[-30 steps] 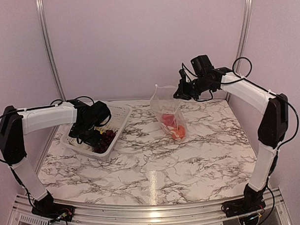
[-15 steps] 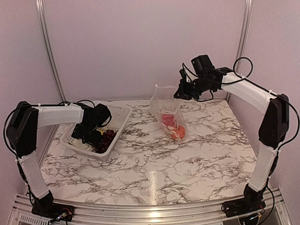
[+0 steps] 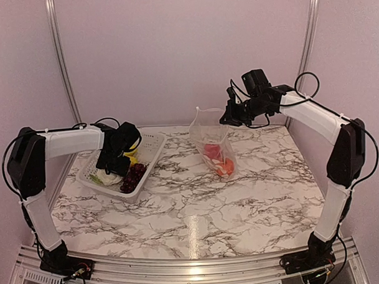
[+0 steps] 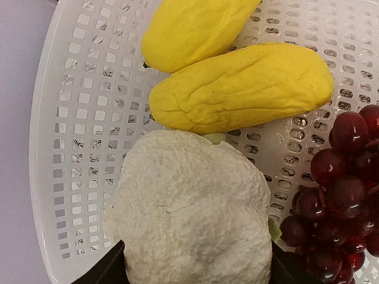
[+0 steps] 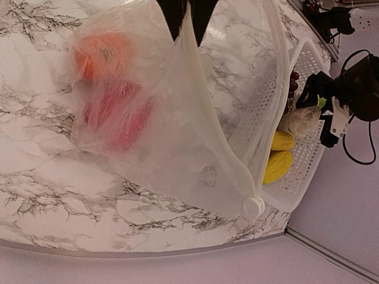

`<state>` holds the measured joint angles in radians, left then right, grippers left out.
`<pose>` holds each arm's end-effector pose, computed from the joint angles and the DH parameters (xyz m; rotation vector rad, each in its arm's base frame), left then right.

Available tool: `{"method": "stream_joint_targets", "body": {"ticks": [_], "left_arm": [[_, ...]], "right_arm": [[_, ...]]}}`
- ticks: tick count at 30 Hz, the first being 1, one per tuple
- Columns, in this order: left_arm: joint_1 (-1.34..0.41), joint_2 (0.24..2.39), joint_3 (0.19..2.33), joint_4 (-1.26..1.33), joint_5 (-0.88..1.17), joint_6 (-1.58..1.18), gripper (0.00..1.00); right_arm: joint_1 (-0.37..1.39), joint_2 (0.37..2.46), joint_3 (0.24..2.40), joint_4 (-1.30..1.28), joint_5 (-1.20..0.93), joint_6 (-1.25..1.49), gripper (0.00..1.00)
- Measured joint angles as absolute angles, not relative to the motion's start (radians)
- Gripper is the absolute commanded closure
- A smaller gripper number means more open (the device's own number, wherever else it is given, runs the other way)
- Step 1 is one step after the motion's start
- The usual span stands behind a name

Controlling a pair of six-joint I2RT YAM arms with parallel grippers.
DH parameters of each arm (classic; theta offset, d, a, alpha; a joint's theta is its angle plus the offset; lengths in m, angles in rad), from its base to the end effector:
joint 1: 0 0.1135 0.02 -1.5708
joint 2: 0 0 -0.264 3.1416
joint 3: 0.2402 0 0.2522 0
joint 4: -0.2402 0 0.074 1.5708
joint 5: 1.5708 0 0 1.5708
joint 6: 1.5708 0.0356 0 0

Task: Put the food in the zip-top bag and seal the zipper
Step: Pick up the fake vegetable from the bin, then place the fake vegetable in the bin.

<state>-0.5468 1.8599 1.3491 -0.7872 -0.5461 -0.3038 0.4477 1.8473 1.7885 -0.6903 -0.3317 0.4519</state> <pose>0.3226 -0.1747 0.1986 0.2181 2.6182 0.5210 0.3727 0.1918 0.3397 -0.1709 2.4139 0.8209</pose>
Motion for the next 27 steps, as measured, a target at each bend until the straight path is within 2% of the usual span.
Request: {"method": "stream_joint_targets", "body": {"ticks": [7, 16, 21, 27], "left_arm": [[-0.529, 1.759, 1.456, -0.787, -0.439, -0.327, 0.29], [-0.521, 1.686, 1.495, -0.632, -0.147, -0.372, 0.26], [-0.491, 1.678, 1.379, -0.394, 0.065, -0.472, 0.25], [-0.368, 1.678, 1.168, -0.063, 0.278, -0.678, 0.23]], "right_arm": [[0.448, 1.847, 1.789, -0.69, -0.332, 0.452, 1.0], [0.448, 1.847, 1.789, -0.69, -0.335, 0.452, 1.0], [0.448, 1.847, 1.788, -0.69, -0.336, 0.452, 1.0], [0.448, 1.847, 1.789, -0.69, -0.337, 0.451, 1.0]]}}
